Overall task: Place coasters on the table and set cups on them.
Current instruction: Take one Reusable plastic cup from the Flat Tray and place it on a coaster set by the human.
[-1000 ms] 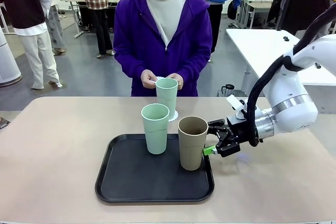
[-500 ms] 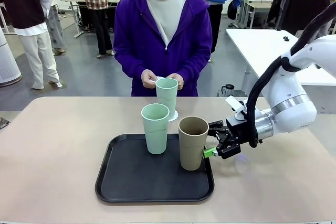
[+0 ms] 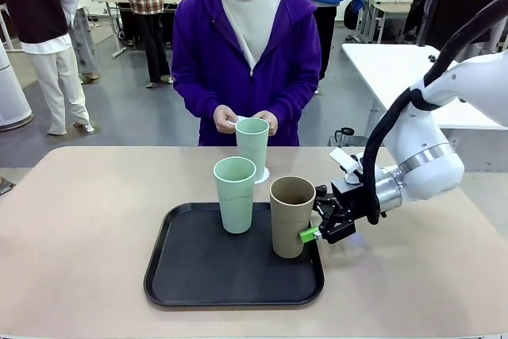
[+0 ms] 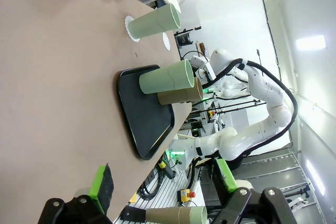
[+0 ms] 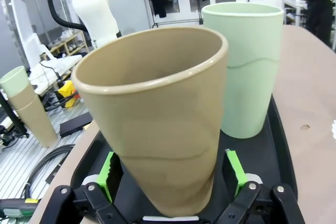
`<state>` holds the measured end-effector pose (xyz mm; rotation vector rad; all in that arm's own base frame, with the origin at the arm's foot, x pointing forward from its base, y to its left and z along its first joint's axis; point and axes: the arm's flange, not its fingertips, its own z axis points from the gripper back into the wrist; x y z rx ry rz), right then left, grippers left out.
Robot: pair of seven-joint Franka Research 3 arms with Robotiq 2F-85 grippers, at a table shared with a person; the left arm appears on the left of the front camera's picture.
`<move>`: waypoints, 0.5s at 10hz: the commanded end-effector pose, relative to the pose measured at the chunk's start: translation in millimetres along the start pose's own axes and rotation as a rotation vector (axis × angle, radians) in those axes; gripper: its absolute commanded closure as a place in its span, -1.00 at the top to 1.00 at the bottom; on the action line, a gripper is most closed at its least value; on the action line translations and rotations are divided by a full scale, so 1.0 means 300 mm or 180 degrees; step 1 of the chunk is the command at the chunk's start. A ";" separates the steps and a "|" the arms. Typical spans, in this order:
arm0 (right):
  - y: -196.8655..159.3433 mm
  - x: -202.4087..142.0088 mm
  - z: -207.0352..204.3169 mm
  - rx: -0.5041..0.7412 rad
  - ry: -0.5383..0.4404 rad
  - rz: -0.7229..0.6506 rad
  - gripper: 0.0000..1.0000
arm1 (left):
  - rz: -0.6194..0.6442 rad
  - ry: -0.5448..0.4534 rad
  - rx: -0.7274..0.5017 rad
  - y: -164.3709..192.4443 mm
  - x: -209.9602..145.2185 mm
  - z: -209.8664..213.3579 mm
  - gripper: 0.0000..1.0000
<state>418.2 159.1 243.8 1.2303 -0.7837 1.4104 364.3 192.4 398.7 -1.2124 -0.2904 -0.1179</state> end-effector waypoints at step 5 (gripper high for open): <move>-0.067 0.015 -0.057 0.0200 0.0050 -0.0103 1.00 | -0.0062 -0.0006 -0.0032 -0.002 0.000 0.009 1.00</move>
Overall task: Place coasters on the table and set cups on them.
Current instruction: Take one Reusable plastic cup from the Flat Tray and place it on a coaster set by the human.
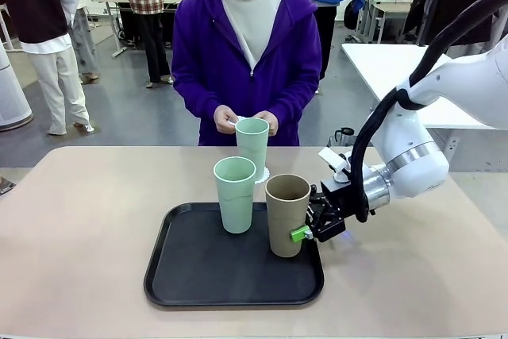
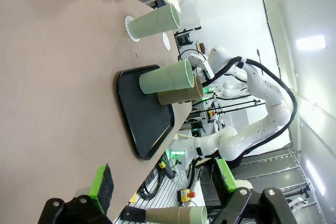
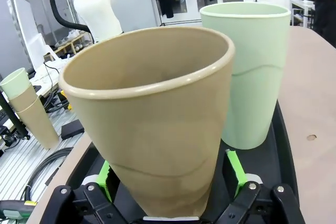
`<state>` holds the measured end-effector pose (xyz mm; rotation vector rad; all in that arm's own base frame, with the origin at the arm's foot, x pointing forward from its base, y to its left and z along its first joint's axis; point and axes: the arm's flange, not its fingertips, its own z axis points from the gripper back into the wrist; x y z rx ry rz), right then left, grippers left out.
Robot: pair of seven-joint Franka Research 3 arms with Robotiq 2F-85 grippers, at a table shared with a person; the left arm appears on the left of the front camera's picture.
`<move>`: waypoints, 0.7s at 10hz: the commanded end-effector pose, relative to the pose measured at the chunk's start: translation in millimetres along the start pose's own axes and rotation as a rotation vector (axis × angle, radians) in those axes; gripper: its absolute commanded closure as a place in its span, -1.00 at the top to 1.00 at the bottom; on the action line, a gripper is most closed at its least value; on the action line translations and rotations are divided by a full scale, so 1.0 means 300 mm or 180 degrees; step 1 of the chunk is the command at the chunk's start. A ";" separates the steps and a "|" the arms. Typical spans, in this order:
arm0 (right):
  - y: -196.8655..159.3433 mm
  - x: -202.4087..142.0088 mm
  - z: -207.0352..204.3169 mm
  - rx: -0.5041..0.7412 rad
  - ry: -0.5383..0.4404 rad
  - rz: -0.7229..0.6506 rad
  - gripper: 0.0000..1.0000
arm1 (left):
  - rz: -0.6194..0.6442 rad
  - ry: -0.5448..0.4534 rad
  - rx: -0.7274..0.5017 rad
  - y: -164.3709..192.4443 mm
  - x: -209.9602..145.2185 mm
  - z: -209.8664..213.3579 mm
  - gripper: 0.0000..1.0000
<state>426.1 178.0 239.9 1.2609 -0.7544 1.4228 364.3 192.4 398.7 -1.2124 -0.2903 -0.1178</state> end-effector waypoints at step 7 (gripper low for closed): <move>0.008 0.005 -0.057 0.0370 0.0090 0.0039 -0.83 | -0.0063 -0.0006 -0.0032 -0.002 0.000 0.009 1.00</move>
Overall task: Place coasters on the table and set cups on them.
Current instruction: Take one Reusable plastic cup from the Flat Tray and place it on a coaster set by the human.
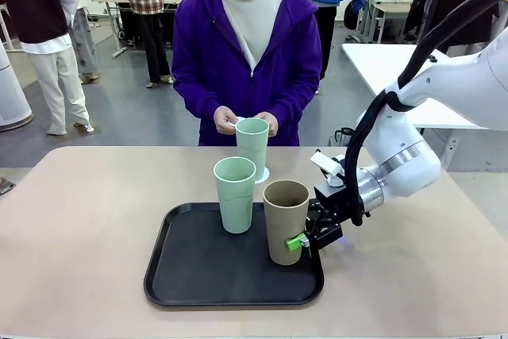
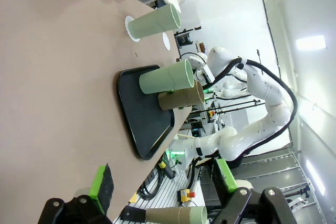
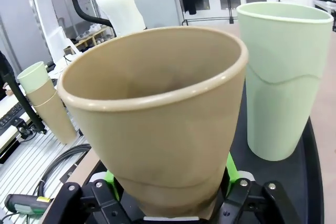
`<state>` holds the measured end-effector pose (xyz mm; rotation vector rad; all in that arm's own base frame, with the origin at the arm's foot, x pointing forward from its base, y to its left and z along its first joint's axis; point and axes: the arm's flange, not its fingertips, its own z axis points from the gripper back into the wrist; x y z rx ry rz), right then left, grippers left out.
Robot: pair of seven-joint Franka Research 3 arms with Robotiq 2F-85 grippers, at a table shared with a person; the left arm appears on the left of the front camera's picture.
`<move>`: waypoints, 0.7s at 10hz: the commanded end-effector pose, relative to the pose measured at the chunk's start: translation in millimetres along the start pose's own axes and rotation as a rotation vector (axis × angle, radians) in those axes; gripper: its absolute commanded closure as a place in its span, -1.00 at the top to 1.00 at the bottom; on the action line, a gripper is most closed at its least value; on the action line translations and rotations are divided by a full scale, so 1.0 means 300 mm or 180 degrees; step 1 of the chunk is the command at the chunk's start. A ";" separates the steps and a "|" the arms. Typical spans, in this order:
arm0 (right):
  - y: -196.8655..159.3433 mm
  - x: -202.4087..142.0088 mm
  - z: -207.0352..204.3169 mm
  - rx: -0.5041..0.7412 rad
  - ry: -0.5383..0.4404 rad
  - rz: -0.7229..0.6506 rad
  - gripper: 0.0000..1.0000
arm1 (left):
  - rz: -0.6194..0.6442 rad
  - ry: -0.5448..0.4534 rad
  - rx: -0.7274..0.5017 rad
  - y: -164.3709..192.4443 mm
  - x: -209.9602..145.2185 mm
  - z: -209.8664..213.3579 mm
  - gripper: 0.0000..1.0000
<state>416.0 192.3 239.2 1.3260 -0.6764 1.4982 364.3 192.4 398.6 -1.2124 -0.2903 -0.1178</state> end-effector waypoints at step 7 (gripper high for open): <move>0.251 0.388 0.302 -0.1350 -0.0020 -0.0714 -1.00 | -0.0063 -0.0006 -0.0032 -0.002 0.000 0.009 1.00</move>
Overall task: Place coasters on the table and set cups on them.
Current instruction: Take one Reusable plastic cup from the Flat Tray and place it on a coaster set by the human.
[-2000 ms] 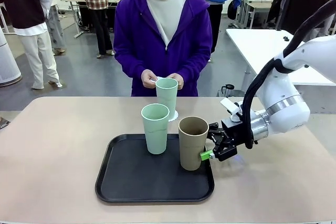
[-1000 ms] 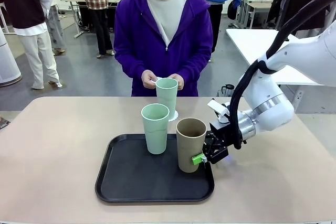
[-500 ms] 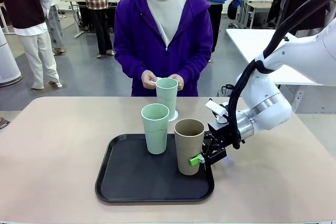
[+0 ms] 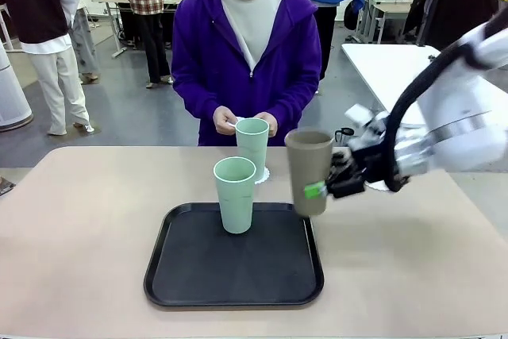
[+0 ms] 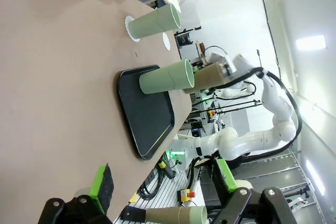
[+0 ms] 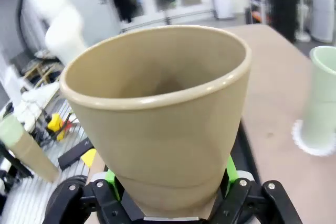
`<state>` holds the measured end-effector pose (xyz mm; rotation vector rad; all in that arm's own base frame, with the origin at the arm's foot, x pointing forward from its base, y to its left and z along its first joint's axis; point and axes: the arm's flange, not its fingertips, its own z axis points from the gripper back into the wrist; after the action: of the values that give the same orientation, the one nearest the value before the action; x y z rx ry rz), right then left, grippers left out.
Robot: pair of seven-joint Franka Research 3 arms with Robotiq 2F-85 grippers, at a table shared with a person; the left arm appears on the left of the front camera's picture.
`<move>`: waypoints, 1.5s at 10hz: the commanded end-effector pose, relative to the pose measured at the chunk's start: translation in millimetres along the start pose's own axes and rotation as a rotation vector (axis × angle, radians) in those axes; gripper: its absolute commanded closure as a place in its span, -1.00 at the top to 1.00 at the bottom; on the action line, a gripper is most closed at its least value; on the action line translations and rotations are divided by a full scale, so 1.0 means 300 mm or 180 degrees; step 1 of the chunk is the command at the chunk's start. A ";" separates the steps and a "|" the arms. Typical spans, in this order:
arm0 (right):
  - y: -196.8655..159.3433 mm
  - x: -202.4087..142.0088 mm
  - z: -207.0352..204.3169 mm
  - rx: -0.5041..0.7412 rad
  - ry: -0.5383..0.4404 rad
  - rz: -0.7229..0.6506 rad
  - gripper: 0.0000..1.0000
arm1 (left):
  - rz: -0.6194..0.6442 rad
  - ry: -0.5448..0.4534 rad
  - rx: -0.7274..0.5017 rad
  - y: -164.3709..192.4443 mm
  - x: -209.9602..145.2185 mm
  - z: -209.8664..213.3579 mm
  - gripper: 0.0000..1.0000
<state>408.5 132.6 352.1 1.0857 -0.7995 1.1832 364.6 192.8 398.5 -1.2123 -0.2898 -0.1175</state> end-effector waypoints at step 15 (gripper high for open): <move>-0.025 0.340 0.610 -0.0775 -0.0458 0.0039 0.67 | -0.0064 -0.0007 -0.0032 -0.003 -0.001 0.008 1.00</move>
<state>403.4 13.0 508.2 0.9896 -0.9708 1.0194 364.6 193.2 398.5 -1.2123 -0.2901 -0.1170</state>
